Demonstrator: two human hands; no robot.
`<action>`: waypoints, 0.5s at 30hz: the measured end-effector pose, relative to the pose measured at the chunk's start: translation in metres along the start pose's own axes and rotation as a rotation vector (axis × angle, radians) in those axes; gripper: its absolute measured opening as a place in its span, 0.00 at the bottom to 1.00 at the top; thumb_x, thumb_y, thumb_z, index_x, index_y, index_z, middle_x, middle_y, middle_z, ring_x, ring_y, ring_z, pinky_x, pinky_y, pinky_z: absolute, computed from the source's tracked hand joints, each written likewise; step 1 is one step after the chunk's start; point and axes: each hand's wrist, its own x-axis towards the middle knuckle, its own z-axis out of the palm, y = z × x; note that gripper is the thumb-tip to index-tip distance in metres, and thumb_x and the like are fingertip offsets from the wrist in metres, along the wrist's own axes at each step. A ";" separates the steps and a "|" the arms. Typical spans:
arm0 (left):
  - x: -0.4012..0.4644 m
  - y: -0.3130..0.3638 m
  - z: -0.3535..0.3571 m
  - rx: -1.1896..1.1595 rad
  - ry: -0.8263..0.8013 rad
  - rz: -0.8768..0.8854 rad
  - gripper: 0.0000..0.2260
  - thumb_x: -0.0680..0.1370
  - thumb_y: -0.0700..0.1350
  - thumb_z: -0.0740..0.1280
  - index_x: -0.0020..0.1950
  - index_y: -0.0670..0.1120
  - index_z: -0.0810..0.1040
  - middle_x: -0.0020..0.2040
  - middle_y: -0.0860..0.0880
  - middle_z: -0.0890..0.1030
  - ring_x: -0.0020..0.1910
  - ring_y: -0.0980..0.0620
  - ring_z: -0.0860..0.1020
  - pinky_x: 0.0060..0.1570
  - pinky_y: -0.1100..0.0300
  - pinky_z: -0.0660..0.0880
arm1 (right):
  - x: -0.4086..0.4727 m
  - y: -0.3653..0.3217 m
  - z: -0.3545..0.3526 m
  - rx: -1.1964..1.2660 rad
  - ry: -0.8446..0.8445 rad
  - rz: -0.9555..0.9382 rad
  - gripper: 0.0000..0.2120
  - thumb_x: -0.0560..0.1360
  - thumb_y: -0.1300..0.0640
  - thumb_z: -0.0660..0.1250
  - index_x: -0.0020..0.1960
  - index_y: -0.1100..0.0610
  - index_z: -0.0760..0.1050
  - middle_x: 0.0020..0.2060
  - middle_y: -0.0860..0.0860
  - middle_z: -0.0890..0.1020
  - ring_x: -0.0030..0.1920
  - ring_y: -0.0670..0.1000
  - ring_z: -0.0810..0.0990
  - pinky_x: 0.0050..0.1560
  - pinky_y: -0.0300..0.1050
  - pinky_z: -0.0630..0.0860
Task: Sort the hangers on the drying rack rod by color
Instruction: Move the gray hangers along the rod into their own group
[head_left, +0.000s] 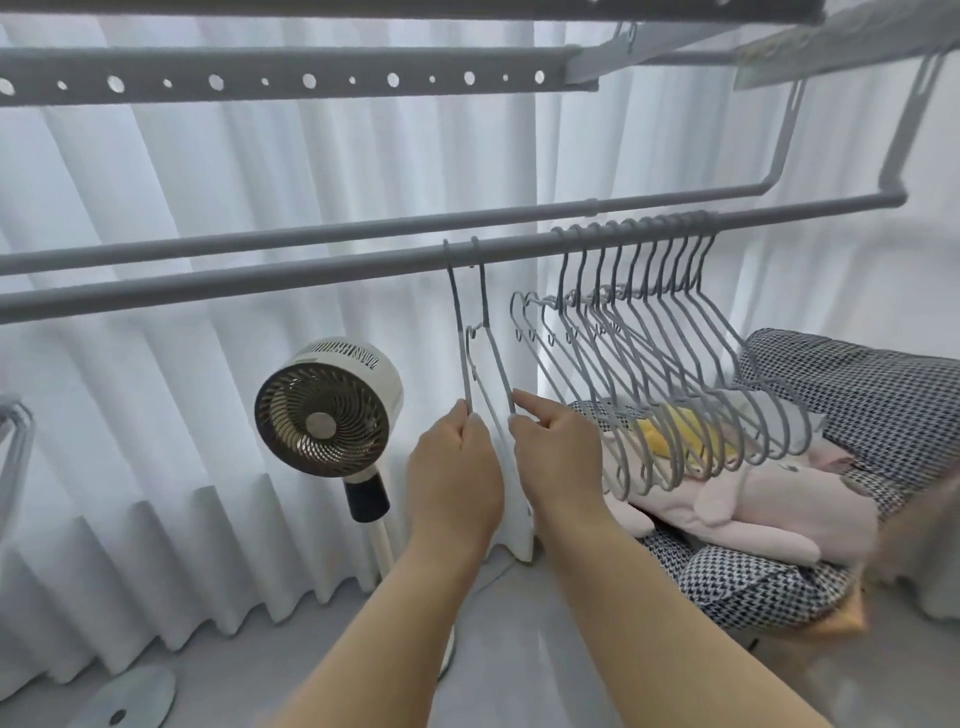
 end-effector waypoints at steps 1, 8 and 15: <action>0.001 -0.001 0.004 -0.002 -0.008 0.003 0.17 0.79 0.42 0.55 0.59 0.29 0.67 0.60 0.29 0.72 0.61 0.29 0.71 0.59 0.38 0.71 | 0.001 0.000 -0.003 -0.008 0.006 -0.003 0.19 0.74 0.61 0.62 0.62 0.49 0.79 0.23 0.45 0.69 0.20 0.44 0.63 0.31 0.42 0.65; 0.003 0.004 0.026 -0.047 -0.065 -0.013 0.21 0.79 0.46 0.55 0.69 0.42 0.74 0.57 0.35 0.79 0.59 0.33 0.76 0.58 0.39 0.76 | 0.011 0.001 -0.019 -0.022 0.039 -0.015 0.18 0.75 0.61 0.62 0.63 0.51 0.78 0.28 0.49 0.74 0.22 0.43 0.65 0.31 0.39 0.66; 0.002 0.012 0.038 -0.035 -0.122 -0.037 0.22 0.79 0.47 0.54 0.72 0.48 0.72 0.60 0.39 0.80 0.58 0.36 0.79 0.56 0.42 0.77 | 0.020 0.003 -0.032 -0.024 0.070 -0.014 0.18 0.75 0.61 0.62 0.62 0.51 0.79 0.24 0.45 0.73 0.23 0.45 0.67 0.35 0.42 0.67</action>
